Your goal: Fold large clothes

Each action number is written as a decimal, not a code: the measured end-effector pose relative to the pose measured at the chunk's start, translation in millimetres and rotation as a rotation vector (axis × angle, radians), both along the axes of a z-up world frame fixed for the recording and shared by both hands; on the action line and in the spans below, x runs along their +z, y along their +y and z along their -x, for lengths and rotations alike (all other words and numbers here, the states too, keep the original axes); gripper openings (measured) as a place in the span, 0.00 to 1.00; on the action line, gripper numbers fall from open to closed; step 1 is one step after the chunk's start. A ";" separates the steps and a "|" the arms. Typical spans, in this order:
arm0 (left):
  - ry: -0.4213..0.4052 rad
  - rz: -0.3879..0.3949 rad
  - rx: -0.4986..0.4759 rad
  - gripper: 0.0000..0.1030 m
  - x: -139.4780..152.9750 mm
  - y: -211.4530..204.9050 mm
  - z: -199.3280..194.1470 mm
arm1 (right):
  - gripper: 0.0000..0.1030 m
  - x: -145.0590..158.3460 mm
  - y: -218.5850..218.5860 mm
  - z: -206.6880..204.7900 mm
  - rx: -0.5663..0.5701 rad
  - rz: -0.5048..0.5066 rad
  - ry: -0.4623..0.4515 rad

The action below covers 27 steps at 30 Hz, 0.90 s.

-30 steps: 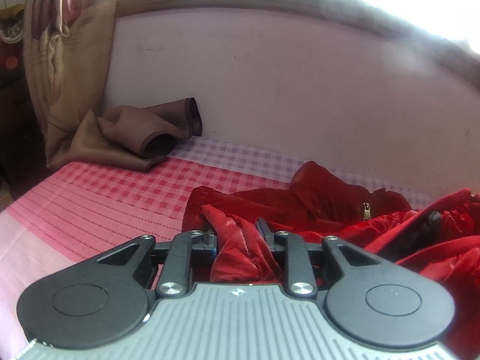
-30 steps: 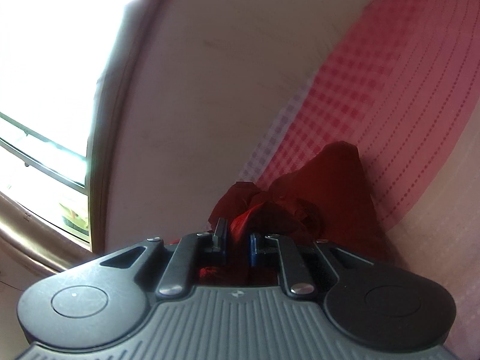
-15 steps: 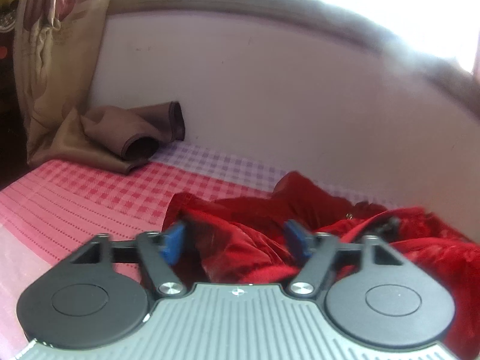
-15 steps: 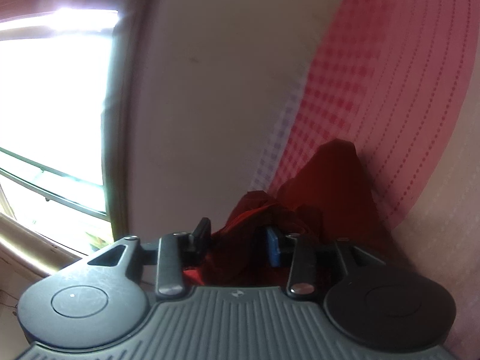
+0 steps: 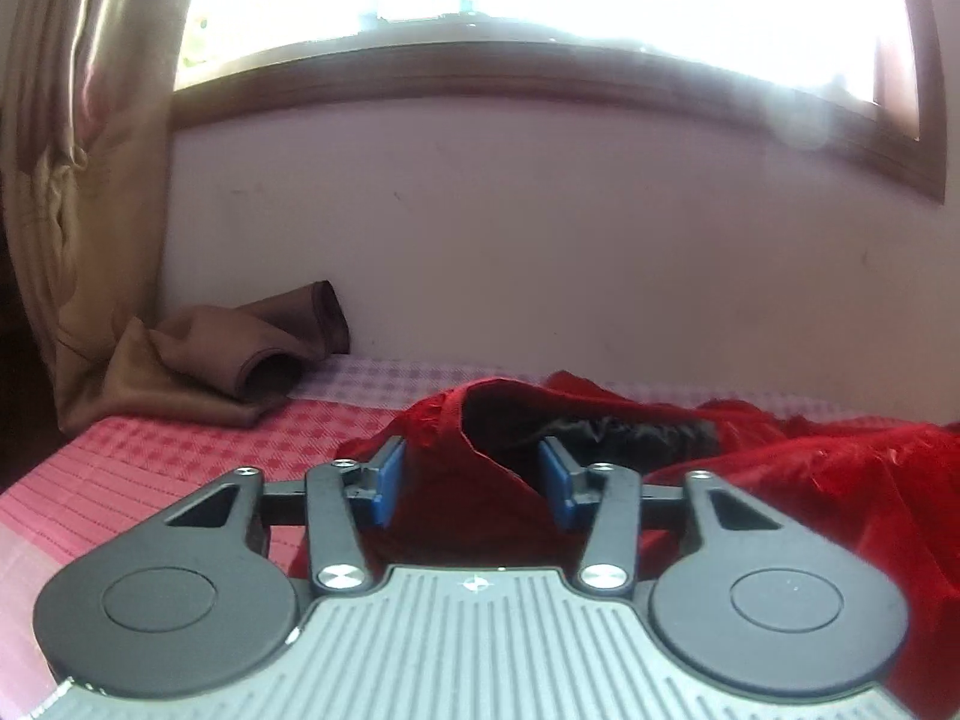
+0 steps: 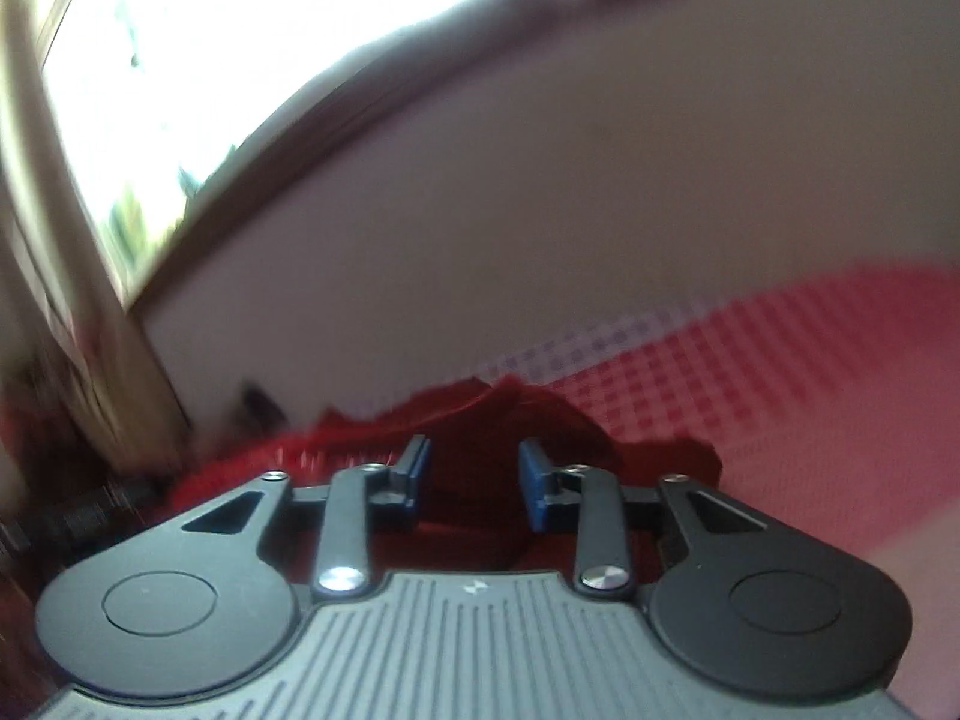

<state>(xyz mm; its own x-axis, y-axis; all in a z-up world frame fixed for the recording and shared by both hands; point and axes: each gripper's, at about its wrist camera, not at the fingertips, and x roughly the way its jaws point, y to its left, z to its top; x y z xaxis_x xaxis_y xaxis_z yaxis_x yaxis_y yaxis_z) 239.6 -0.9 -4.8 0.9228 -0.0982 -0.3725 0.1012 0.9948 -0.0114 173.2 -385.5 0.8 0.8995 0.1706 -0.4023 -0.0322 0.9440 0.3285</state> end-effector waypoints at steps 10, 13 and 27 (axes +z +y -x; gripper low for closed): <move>0.007 0.029 0.132 0.69 -4.5 8.6 -28.8 | 0.29 -16.9 11.6 -44.8 -0.044 0.132 0.084; 0.073 -0.011 0.165 0.69 -13.2 9.6 -46.4 | 0.29 -29.4 9.3 -56.0 -0.059 0.118 0.132; 0.206 -0.060 0.231 0.83 -52.7 12.4 -81.3 | 0.26 -58.3 10.9 -68.7 -0.052 0.134 0.236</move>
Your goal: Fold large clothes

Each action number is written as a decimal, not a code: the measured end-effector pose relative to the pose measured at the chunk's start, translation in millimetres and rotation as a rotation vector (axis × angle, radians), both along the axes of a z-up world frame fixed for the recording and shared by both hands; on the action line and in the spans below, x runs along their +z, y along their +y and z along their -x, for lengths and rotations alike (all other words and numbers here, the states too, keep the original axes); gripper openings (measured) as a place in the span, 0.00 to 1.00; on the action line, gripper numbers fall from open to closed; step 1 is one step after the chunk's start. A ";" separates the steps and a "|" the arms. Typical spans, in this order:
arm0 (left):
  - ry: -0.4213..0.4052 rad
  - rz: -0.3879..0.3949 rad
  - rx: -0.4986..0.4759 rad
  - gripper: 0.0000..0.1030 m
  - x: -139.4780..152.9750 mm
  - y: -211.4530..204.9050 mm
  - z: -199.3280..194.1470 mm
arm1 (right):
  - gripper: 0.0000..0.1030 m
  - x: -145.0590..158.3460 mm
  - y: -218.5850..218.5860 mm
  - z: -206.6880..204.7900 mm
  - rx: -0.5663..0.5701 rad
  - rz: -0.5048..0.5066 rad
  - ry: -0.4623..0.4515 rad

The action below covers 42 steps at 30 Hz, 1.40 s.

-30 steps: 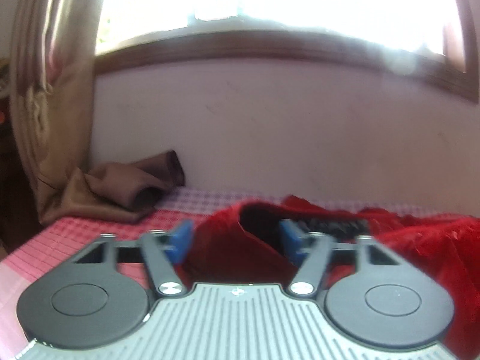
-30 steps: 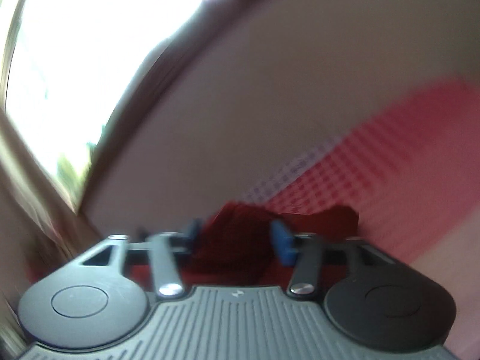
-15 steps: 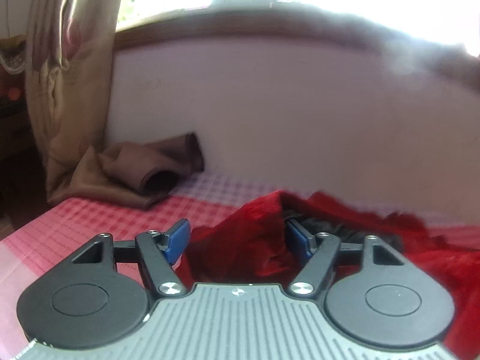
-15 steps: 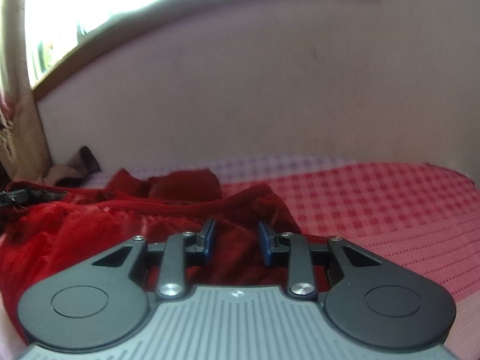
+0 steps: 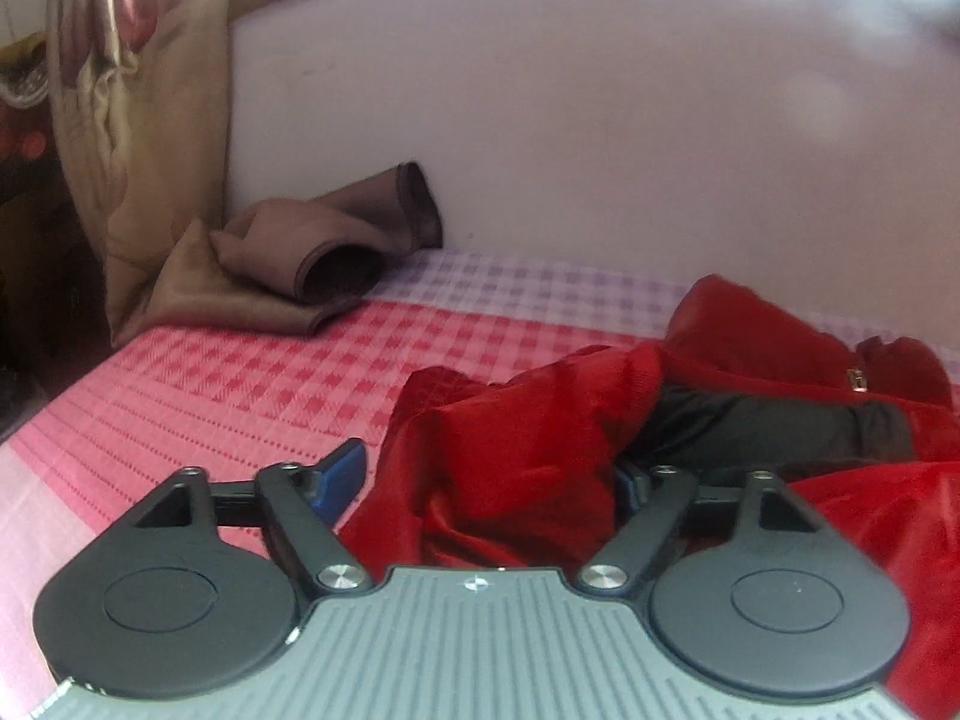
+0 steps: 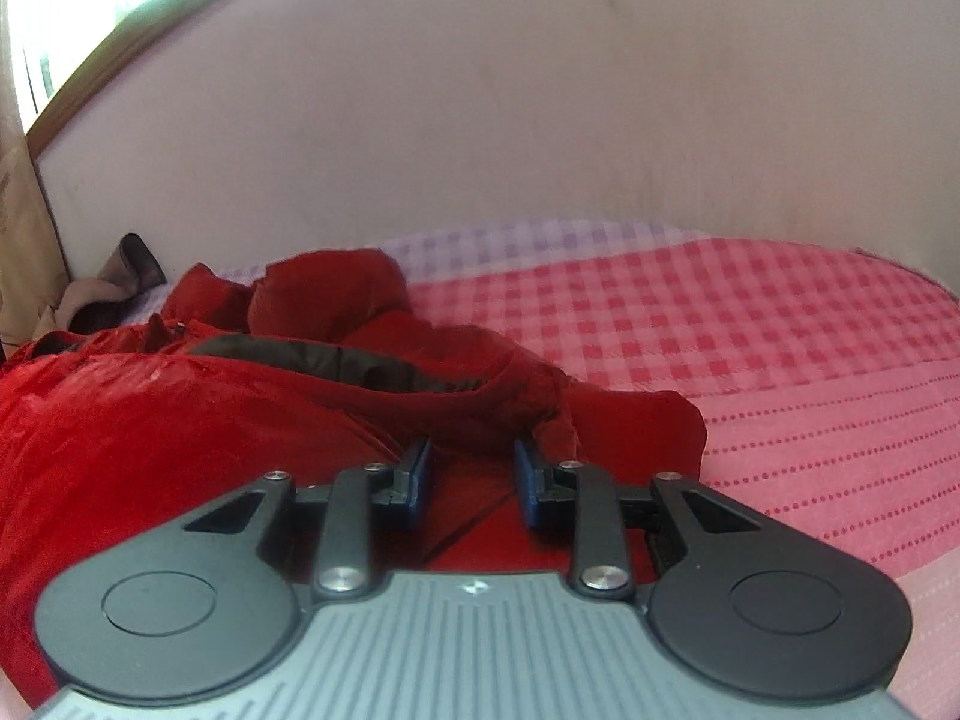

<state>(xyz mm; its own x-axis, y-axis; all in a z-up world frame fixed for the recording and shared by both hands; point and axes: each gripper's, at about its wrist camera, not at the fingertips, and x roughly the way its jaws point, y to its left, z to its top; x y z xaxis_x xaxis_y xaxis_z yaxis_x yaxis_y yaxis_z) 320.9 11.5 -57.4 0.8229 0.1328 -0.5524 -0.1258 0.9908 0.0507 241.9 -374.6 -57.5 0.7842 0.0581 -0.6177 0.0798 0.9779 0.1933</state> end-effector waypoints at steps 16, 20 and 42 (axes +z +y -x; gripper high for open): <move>0.017 0.039 0.037 0.98 -24.6 10.6 -7.0 | 0.26 -20.5 7.5 -1.6 -0.003 0.025 -0.022; 0.024 0.050 0.041 1.00 -28.6 11.7 -6.6 | 0.26 -25.6 7.3 2.2 -0.006 0.023 -0.037; 0.027 0.142 -0.145 1.00 17.5 56.6 32.0 | 0.29 -9.7 -2.0 12.1 -0.032 -0.062 -0.040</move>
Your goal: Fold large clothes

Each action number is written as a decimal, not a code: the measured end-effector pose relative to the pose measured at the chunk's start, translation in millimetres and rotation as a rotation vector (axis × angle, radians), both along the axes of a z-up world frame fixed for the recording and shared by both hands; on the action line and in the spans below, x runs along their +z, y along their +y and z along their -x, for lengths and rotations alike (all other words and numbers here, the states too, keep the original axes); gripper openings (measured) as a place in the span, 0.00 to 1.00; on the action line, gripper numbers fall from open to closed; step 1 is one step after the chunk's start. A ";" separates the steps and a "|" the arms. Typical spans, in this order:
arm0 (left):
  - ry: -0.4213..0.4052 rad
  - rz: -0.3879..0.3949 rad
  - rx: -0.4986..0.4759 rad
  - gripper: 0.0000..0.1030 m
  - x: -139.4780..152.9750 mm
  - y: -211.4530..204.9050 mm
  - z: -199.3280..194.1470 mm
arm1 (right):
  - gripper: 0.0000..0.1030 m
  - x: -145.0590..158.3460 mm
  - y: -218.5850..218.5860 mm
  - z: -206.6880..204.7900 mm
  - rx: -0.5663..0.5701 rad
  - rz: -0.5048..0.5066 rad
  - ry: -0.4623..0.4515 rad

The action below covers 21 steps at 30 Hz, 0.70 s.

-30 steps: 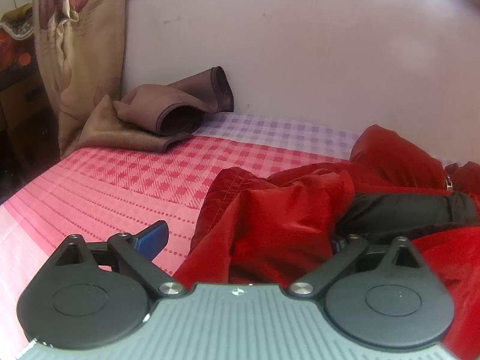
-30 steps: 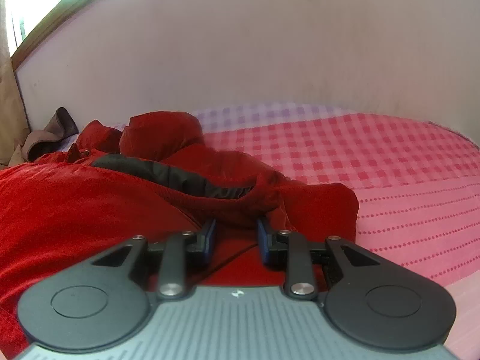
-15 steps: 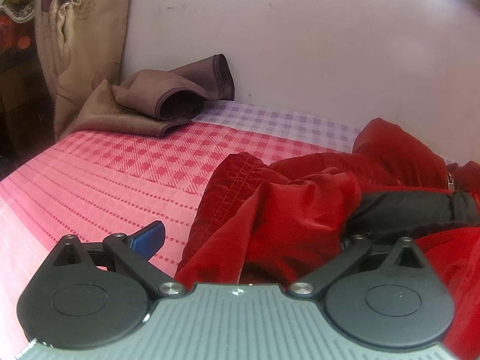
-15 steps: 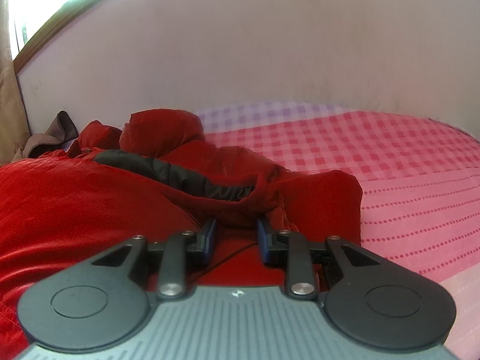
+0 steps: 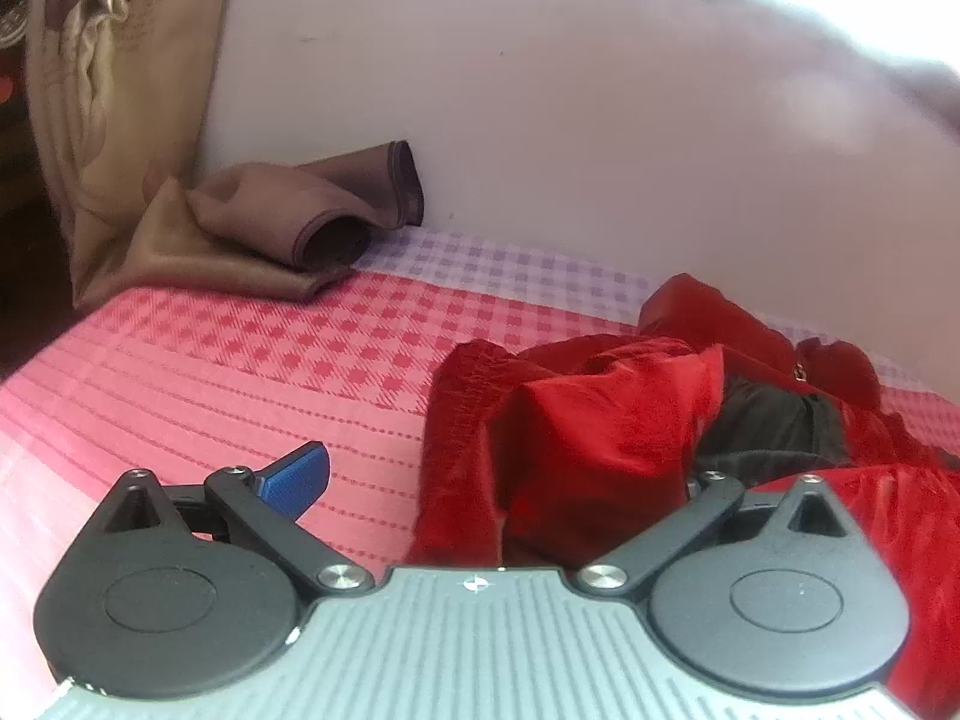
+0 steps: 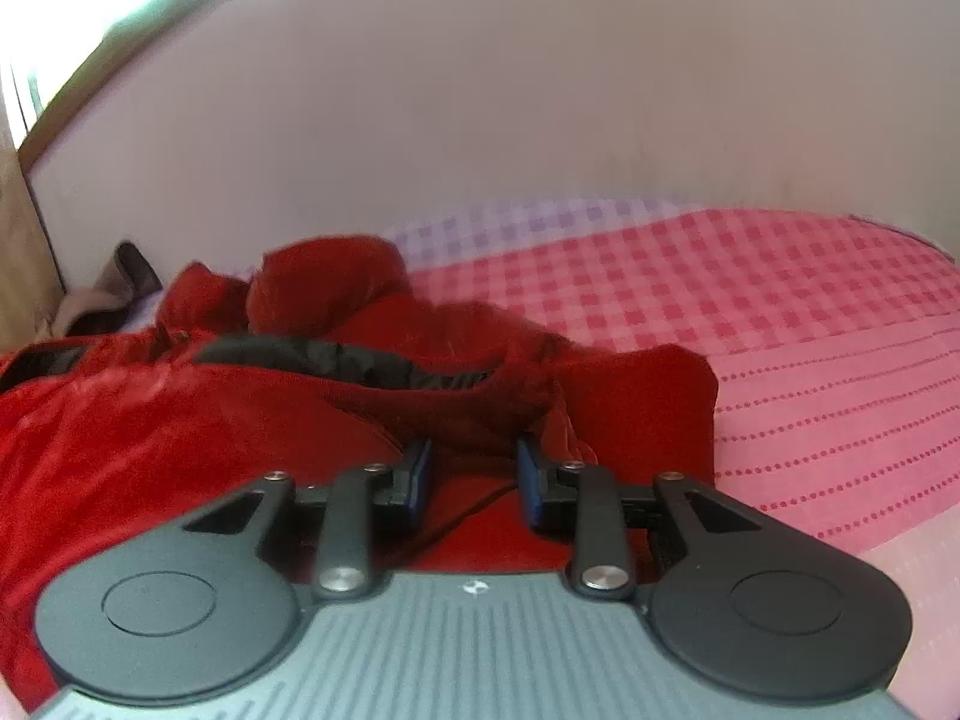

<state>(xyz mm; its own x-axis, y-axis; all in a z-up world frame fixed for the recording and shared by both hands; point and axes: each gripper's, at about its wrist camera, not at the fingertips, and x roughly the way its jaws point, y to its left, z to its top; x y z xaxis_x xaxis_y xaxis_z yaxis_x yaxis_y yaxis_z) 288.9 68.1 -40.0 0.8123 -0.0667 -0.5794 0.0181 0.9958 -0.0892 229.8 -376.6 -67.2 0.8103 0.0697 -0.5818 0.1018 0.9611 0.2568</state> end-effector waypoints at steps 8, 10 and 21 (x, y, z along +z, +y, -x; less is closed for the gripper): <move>-0.035 0.129 -0.055 1.00 18.6 19.6 6.0 | 0.44 11.6 2.9 5.8 0.028 0.035 -0.029; -0.053 0.152 -0.070 1.00 24.6 17.7 6.3 | 0.44 10.6 1.6 6.8 0.024 0.045 -0.028; -0.006 0.307 -0.214 0.51 43.5 33.7 -2.7 | 0.44 4.6 -1.1 10.9 0.024 0.042 -0.047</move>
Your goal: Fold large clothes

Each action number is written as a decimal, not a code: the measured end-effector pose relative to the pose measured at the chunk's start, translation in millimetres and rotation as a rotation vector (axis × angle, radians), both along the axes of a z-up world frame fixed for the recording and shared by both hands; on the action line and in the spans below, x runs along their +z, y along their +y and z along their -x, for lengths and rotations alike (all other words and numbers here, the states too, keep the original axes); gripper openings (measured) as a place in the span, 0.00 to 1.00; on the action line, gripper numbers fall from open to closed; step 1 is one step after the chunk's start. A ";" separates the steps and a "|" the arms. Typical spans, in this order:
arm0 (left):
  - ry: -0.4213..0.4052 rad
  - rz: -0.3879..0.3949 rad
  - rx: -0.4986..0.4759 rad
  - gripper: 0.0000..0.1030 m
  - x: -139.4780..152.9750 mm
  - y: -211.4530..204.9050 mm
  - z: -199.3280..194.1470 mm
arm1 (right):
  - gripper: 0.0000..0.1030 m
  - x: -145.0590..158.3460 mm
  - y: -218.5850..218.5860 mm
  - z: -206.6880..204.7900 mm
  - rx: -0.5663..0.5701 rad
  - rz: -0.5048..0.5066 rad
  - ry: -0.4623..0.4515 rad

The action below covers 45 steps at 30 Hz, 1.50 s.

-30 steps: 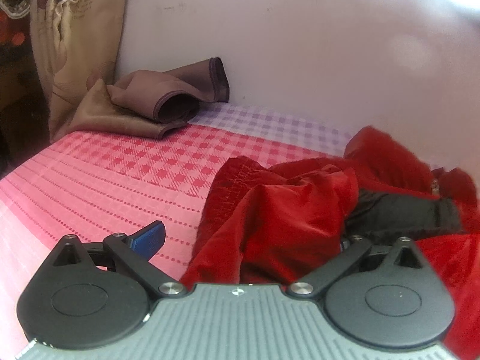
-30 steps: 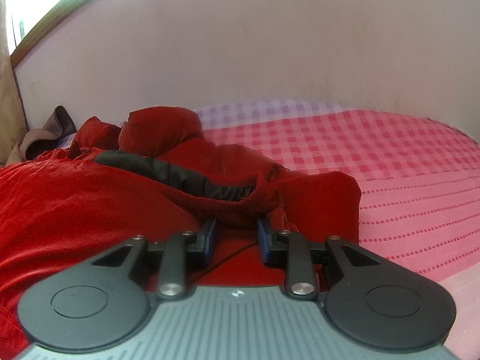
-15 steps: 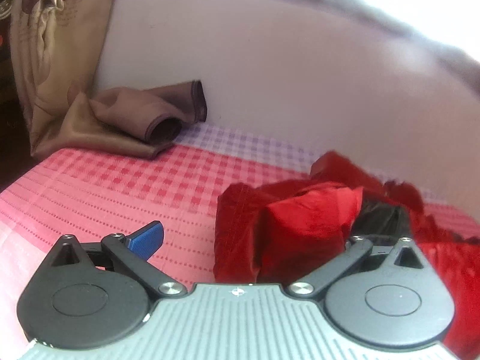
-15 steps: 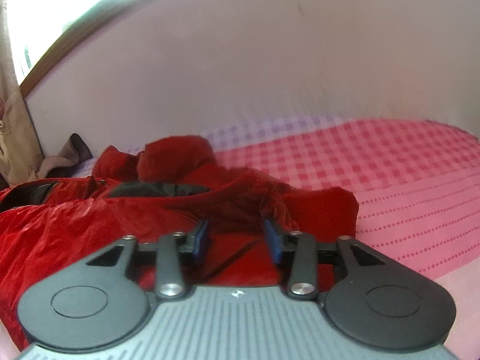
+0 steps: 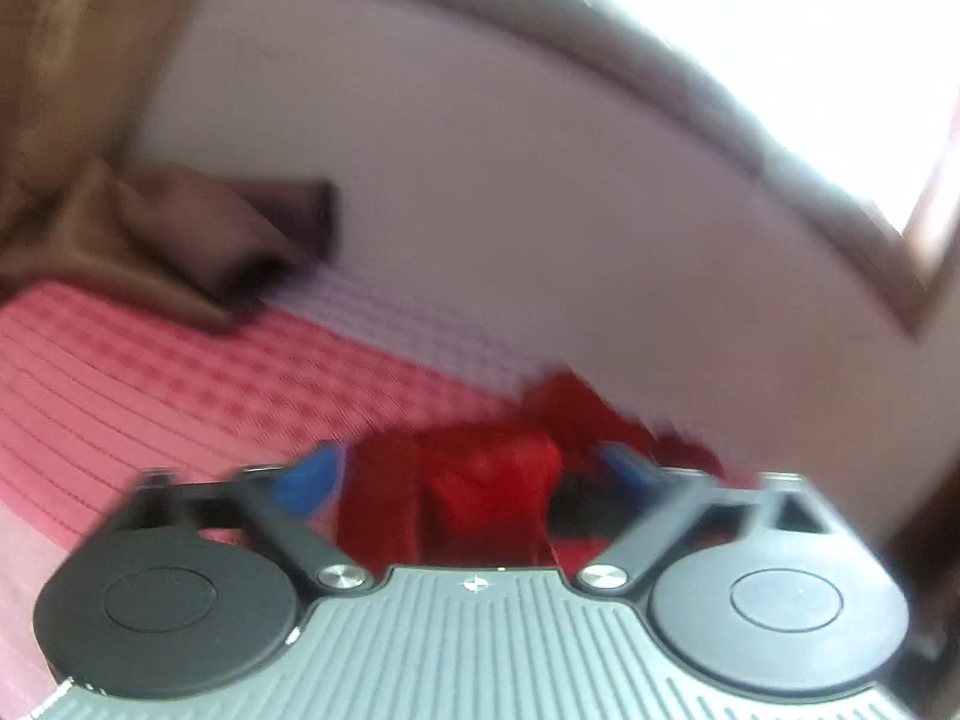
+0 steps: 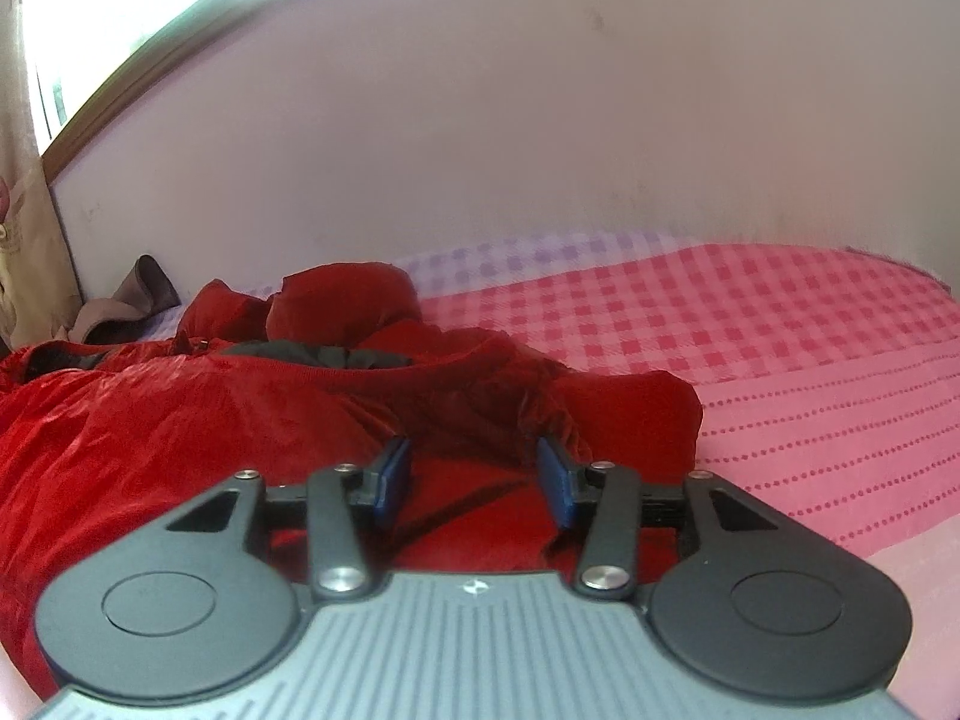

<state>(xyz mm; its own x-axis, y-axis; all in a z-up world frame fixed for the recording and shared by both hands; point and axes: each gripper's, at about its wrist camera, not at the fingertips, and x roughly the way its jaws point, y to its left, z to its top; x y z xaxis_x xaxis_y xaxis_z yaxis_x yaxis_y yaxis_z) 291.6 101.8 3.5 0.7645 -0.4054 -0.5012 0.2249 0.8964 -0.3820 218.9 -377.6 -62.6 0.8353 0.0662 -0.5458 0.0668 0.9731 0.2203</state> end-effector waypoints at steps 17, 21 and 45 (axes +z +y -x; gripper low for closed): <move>0.092 -0.167 0.037 0.13 -55.0 -46.7 -50.7 | 0.44 -14.1 2.6 5.1 -0.004 -0.001 -0.032; 0.116 -0.083 0.077 0.11 -68.6 -31.0 -59.9 | 0.44 -15.3 3.7 4.7 0.001 0.004 -0.023; 0.174 -0.064 -0.013 0.95 -77.5 59.6 -21.7 | 0.52 14.5 -16.6 55.9 -0.065 -0.158 -0.125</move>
<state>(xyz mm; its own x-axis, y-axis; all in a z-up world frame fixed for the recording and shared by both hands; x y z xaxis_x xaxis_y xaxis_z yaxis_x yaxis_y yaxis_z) 313.3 161.4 -73.9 0.6587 -0.3783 -0.6504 0.1725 0.9173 -0.3589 163.0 -394.3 -48.2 0.9013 0.0865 -0.4244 0.0908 0.9204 0.3804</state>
